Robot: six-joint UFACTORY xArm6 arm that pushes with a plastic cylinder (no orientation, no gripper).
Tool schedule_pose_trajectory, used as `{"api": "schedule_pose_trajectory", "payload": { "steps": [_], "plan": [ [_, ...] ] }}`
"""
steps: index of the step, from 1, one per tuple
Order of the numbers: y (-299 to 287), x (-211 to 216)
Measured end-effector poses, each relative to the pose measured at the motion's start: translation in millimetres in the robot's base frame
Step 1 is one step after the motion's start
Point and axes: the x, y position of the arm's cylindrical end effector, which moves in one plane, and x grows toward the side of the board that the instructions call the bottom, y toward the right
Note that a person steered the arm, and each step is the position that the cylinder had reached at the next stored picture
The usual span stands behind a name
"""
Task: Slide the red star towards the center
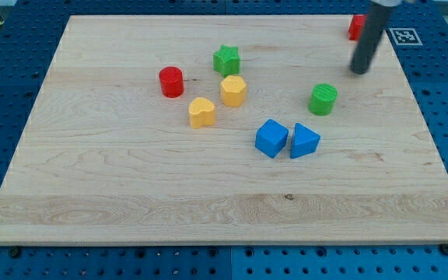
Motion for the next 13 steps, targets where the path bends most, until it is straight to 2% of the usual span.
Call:
{"api": "schedule_pose_trajectory", "payload": {
  "steps": [1,2,3,4,8,11,13],
  "plan": [
    [54,-12],
    [65,-65],
    [52,-127],
    [20,-144],
    [8,-71],
    [-44,-30],
    [-86,-28]
  ]
}}
